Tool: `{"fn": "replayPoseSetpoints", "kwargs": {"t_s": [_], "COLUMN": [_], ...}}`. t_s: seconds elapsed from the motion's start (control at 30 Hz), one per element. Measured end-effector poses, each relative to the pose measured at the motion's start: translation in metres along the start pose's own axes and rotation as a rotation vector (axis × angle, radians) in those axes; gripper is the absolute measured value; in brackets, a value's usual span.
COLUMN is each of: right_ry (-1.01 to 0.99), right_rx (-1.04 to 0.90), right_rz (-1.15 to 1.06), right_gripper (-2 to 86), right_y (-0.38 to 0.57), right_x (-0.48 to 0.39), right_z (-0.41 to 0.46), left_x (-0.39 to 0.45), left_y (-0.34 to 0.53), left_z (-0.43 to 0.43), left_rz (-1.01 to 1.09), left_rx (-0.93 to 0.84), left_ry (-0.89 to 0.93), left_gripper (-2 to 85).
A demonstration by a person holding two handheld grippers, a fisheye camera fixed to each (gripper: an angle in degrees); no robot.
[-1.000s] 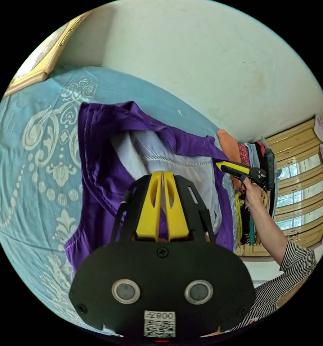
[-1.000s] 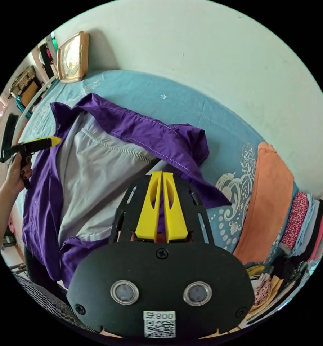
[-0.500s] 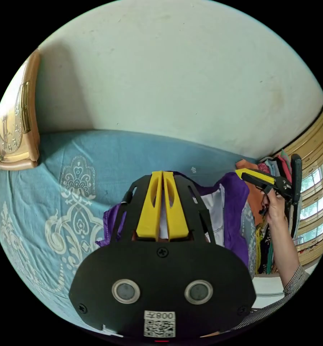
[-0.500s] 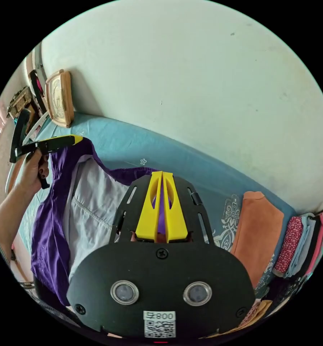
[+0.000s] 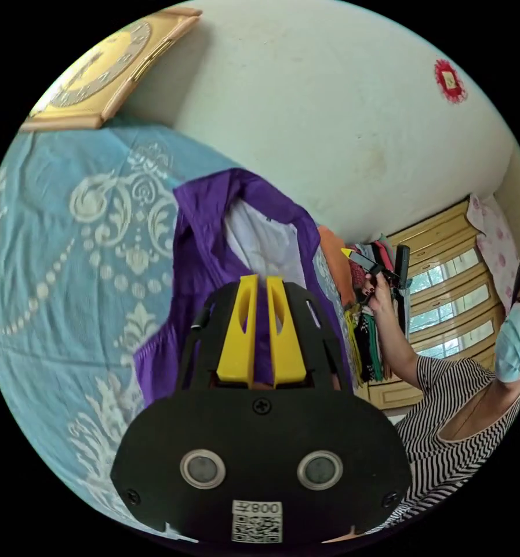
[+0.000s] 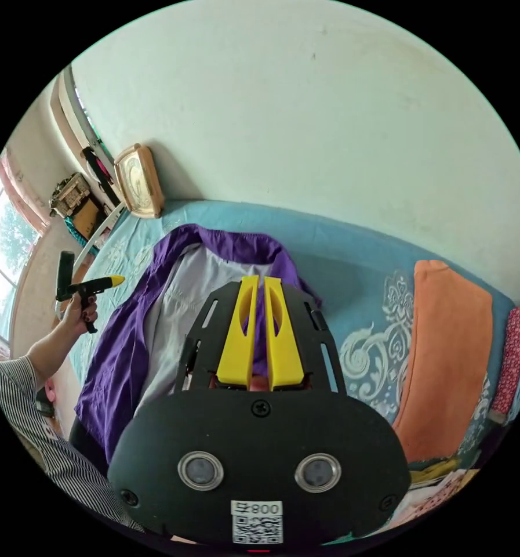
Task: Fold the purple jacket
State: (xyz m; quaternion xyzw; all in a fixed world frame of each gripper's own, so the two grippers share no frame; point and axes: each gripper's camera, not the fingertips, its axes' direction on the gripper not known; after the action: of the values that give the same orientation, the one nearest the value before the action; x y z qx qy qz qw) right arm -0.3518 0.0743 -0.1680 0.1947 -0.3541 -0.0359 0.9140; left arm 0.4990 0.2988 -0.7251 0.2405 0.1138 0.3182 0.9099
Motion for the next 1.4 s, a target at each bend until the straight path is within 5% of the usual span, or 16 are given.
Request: {"fn": "replayPoseSetpoints", "kwargs": {"t_s": [0.33, 0.43, 0.53, 0.63, 0.77, 0.97, 1.4], "right_ry": [-0.352, -0.344, -0.154, -0.069, -0.083, -0.048, 0.188], "right_rx": [-0.299, -0.371, -0.496, -0.527, -0.474, -0.314, -0.337], "right_rz": [0.173, 0.127, -0.021, -0.062, -0.061, -0.238, -0.414], "right_gripper": [0.1, 0.1, 0.0, 0.1, 1.2, 7.9, 9.6], "right_y": [0.187, 0.207, 0.223, 0.231, 0.204, 0.102, -0.076], "right_x": [-0.046, -0.078, -0.111, -0.119, -0.122, -0.173, -0.265], "right_z": [0.022, 0.024, 0.038, 0.046, 0.033, 0.052, 0.23], "left_x": [0.042, 0.053, 0.048, 0.044, 0.058, 0.061, 0.05], "left_y": [0.169, 0.19, 0.21, 0.22, 0.224, 0.235, 0.271], "left_z": [0.025, 0.044, 0.06, 0.055, 0.05, 0.092, 0.099], "left_rz": [-0.143, -0.089, -0.047, -0.086, -0.012, 0.101, 0.225], "left_rx": [-0.133, -0.25, -0.363, -0.314, -0.242, -0.358, -0.36], "left_ry": [0.076, 0.04, -0.208, -0.137, -0.159, -0.227, -0.276], "left_gripper": [2.5, 2.3, 2.1, 3.0, 5.3, 7.2, 4.3]}}
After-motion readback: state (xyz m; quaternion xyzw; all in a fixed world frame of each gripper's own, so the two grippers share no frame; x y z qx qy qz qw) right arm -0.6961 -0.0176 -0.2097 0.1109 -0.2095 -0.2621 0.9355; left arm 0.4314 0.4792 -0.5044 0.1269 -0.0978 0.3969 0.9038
